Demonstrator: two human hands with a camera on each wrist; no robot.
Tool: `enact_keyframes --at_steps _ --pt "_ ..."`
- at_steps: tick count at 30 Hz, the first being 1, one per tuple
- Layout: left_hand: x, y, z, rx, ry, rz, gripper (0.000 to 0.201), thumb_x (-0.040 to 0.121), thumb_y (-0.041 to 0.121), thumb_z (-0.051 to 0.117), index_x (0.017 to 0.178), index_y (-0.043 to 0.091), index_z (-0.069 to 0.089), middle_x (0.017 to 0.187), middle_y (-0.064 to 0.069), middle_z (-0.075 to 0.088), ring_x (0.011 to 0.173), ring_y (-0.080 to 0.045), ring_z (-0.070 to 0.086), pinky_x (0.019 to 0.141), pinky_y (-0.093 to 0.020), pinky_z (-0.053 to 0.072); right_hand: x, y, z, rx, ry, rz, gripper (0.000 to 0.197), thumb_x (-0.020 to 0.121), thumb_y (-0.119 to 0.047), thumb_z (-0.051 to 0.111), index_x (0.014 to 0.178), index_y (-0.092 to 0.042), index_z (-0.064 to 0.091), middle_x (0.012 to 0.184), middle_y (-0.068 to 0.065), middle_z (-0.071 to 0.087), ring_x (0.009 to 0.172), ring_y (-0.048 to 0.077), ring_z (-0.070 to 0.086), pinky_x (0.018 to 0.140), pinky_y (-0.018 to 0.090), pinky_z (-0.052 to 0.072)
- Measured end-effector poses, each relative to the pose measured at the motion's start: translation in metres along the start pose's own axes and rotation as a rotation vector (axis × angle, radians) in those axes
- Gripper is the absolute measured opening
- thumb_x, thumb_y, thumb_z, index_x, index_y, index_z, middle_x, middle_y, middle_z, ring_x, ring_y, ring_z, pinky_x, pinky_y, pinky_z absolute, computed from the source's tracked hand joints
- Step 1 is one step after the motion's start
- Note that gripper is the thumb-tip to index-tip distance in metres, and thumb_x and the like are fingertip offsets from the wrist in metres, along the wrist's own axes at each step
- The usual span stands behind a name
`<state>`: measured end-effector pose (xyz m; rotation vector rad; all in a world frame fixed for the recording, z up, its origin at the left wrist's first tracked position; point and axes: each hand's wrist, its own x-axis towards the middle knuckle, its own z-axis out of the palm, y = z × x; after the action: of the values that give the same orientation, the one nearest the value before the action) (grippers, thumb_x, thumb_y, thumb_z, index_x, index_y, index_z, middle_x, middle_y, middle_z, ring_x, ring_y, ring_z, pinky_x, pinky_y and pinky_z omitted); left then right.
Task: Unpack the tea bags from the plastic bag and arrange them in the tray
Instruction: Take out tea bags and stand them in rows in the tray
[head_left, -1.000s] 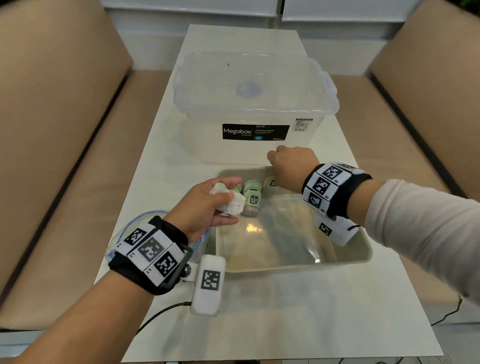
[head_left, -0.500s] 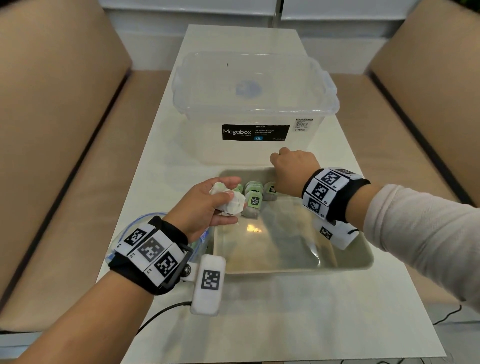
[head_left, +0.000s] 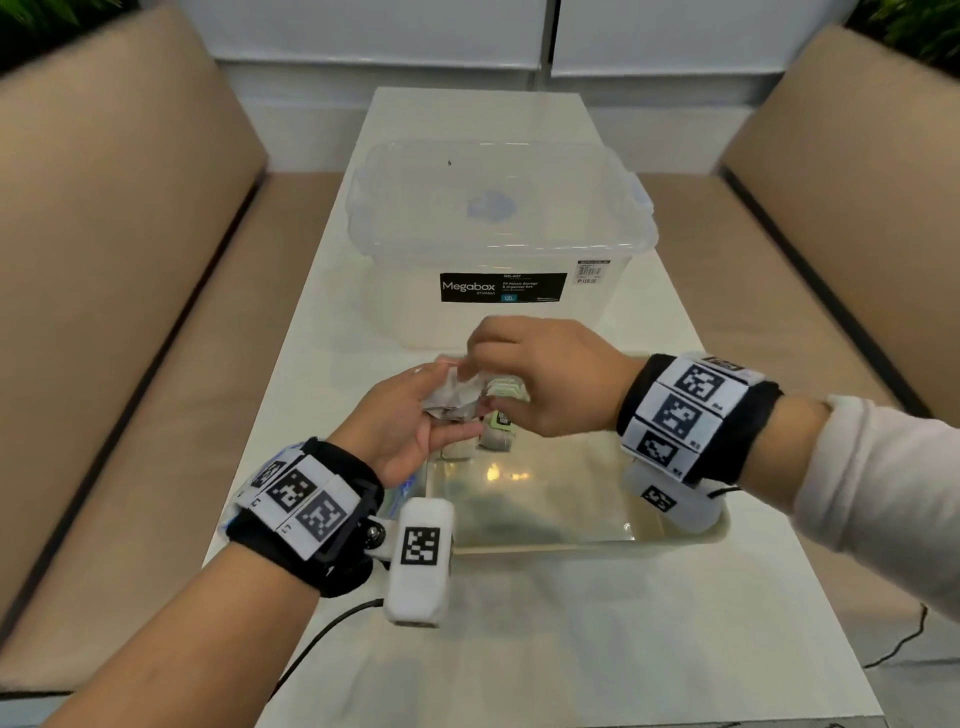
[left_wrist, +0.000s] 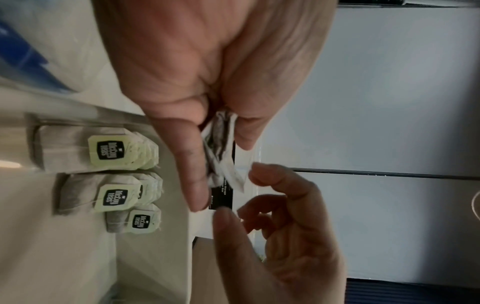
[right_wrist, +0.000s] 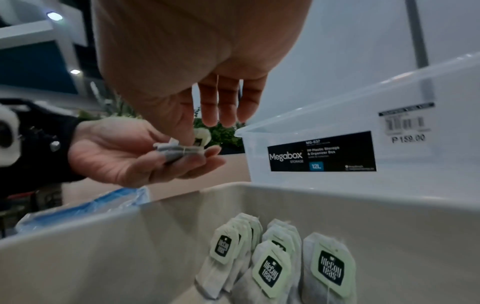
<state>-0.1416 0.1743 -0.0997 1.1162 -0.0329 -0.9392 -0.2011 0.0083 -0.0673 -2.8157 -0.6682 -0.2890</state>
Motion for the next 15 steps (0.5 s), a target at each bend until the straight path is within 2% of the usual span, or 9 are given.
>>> enact_keyframes --at_steps 3,6,8,11,13,15 --pt "-0.005 0.003 0.003 0.008 -0.035 -0.044 0.033 0.099 0.030 0.036 0.107 0.009 0.061 0.097 -0.014 0.068 0.082 -0.023 0.072 0.059 -0.028 0.059 0.000 -0.002 -0.001 0.011 0.039 0.008 0.019 0.080 -0.031 0.058 0.086 -0.019 0.071 0.092 -0.001 0.067 0.075 0.022 0.066 0.055 0.032 0.054" --pt "-0.009 0.004 0.004 -0.027 -0.064 -0.080 0.035 0.094 0.029 0.042 0.116 0.006 0.057 0.105 -0.015 0.066 0.084 -0.025 0.071 0.056 -0.030 0.059 0.000 -0.003 -0.012 0.161 0.091 0.194 0.012 0.086 -0.020 0.061 0.091 -0.013 0.068 0.084 -0.003 0.068 0.072 0.019 0.063 0.065 0.034 0.051" --pt "-0.013 0.004 0.003 -0.039 -0.108 -0.094 0.045 0.082 0.028 0.049 0.120 0.004 0.056 0.113 -0.016 0.064 0.088 -0.028 0.070 0.060 -0.036 0.060 0.001 -0.004 -0.020 0.292 0.132 0.302 0.004 0.088 -0.012 0.061 0.091 -0.010 0.064 0.077 -0.008 0.064 0.067 0.015 0.061 0.068 0.030 0.050" --pt "-0.017 0.003 0.003 -0.015 -0.145 -0.111 0.049 0.074 0.034 0.053 0.115 0.008 0.059 0.117 -0.016 0.062 0.094 -0.029 0.067 0.071 -0.041 0.058 0.008 -0.003 -0.035 0.495 0.118 0.432 0.012 0.090 -0.005 0.057 0.089 -0.016 0.061 0.073 -0.005 0.059 0.059 0.014 0.056 0.064 0.026 0.049" --pt "-0.018 0.001 0.005 0.048 -0.141 -0.070 0.042 0.077 0.035 0.059 0.114 0.016 0.060 0.118 -0.012 0.064 0.097 -0.029 0.066 0.070 -0.039 0.058 0.011 -0.002 -0.042 0.556 0.054 0.485 0.013 0.092 -0.006 0.056 0.090 -0.017 0.062 0.070 -0.003 0.058 0.055 0.011 0.053 0.060 0.024 0.049" --pt "-0.018 -0.002 0.009 0.141 -0.149 -0.021 0.044 0.079 0.038 0.062 0.117 0.018 0.059 0.114 -0.008 0.065 0.098 -0.027 0.066 0.068 -0.036 0.060 0.012 -0.001 -0.045 0.541 0.012 0.521 0.010 0.091 -0.009 0.058 0.092 -0.017 0.064 0.065 -0.007 0.055 0.049 0.007 0.052 0.056 0.018 0.047"
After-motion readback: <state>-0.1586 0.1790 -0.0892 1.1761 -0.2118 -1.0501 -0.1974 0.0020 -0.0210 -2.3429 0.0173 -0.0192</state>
